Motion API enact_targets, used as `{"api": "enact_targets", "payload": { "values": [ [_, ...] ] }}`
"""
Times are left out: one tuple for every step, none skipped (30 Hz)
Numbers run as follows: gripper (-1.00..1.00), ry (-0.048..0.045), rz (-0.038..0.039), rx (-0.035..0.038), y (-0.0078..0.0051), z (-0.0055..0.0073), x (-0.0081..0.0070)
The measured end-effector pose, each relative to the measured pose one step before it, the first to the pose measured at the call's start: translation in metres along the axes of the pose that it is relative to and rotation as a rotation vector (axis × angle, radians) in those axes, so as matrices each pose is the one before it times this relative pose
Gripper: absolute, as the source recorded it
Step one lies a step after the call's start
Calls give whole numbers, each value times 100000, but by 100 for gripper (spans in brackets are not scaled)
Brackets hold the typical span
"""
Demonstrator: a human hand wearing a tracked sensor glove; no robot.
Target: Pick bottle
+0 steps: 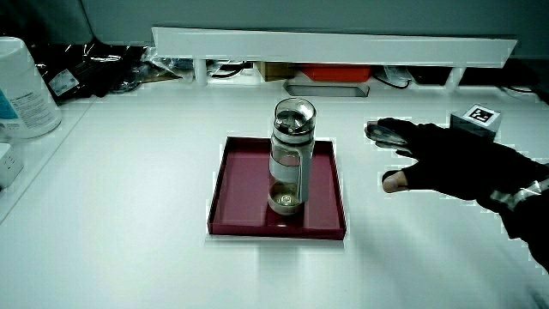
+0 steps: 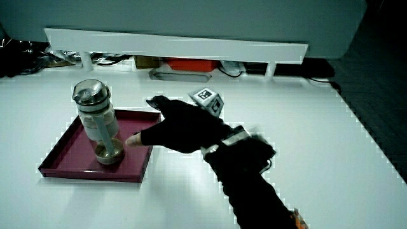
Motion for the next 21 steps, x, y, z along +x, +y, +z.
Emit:
{"api": "enact_targets", "payload": {
  "values": [
    [0,1334,900,-1127,433,-197,-261],
    [0,-498,839,-1084,522,-179,5],
    [0,944,-864,-427,426,-257,-154],
    [0,-482,-88,-916,502,-247,-79],
    [0,106,-830,-783,483,-280,-86],
    [0,1116,1579,-308,511,-299,-40],
    [0,94,917,-822,614,-254,214],
    [0,-810,271,-603,590,-240,259],
    [0,3932,868,-784,418,-357,-142],
    [0,361,-2477,-277,409,-304,-107],
    [0,-233,1215,-157,636,-263,267],
    [0,228,2677,-443,593,-269,215],
    [0,-833,2911,268,629,-195,566],
    [0,1074,1139,65,360,-244,228],
    [0,-249,-1129,3,324,-176,282],
    [0,598,-2013,-176,252,-191,119],
    [0,370,123,-1,450,-139,418],
    [0,-226,-323,392,376,-139,312],
    [0,969,344,-67,292,-177,179],
    [0,1454,850,84,241,-154,195],
    [0,283,-340,352,254,-130,294]
  ]
}}
